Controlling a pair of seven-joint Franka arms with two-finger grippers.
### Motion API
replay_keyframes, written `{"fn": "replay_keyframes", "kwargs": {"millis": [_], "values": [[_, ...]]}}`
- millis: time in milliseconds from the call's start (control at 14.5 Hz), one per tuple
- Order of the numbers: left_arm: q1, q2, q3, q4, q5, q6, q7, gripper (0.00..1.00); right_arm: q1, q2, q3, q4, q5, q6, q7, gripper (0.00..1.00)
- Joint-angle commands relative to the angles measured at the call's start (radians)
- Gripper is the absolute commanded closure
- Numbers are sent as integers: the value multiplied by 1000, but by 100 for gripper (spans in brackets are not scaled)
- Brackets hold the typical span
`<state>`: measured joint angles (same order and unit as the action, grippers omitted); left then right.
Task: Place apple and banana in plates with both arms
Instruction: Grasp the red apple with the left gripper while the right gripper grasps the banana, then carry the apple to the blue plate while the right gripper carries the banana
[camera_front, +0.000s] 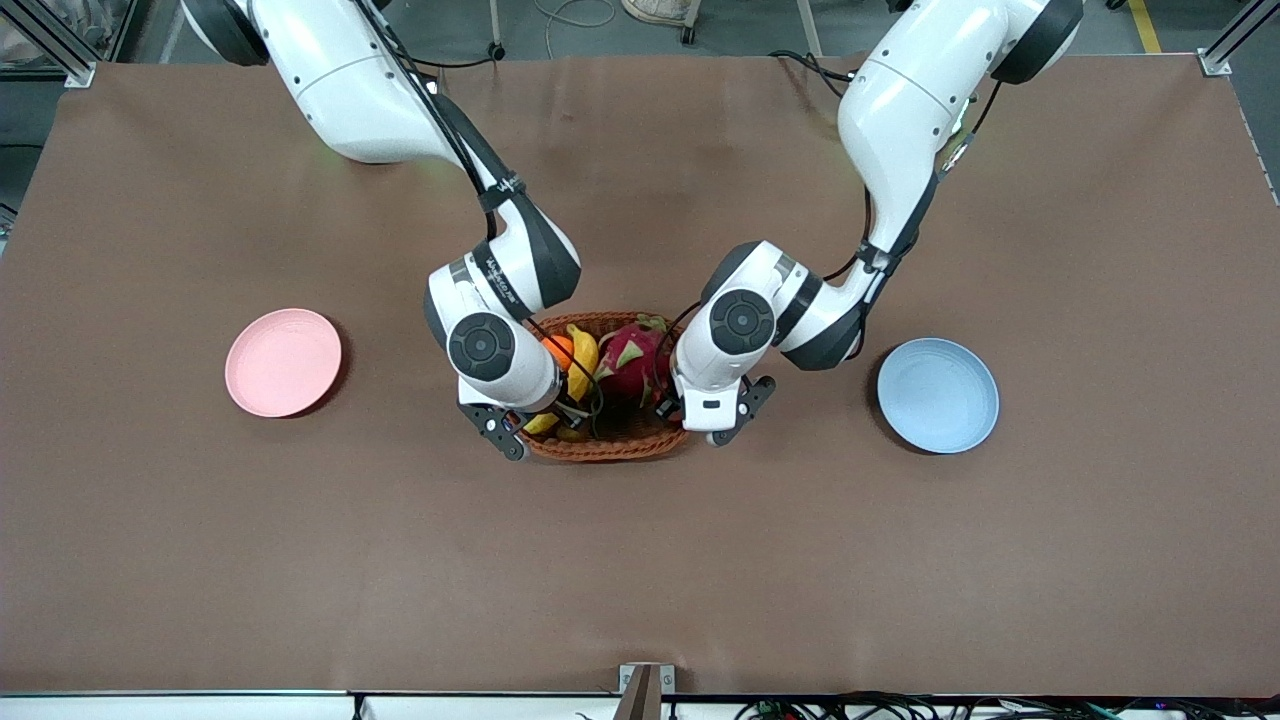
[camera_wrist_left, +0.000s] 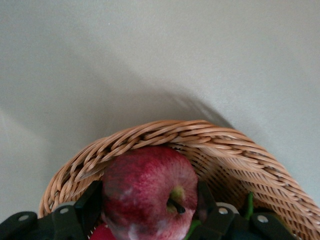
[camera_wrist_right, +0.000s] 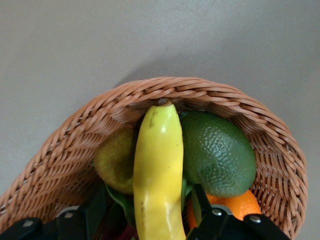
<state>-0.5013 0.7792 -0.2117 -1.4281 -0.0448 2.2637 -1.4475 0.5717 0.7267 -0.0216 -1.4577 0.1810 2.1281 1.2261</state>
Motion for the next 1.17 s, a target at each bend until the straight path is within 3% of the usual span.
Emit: {"fn": "replay_keyframes", "kwargs": {"millis": [0, 138, 207, 345, 621, 759, 1103], "values": [[10, -92, 17, 9, -4, -99, 2, 89, 10, 13, -8, 11, 23, 0, 12, 25], [65, -165, 18, 6, 2, -176, 39, 91, 8, 14, -8, 11, 43, 1, 7, 38], [90, -193, 18, 3, 2, -223, 83, 94, 10, 14, -8, 11, 41, 0, -2, 57], [174, -235, 18, -12, 3, -330, 211, 95, 8, 17, -8, 11, 41, -2, -7, 77], [347, -271, 20, -127, 97, -363, 456, 94, -7, -4, -9, 23, 41, -34, -5, 82], [443, -273, 18, -173, 115, -363, 586, 94, -33, -56, -14, 26, 35, -130, -22, 82], [601, -265, 11, -304, 115, -348, 794, 89, -226, -168, -20, 50, 23, -393, -357, 82]]}}
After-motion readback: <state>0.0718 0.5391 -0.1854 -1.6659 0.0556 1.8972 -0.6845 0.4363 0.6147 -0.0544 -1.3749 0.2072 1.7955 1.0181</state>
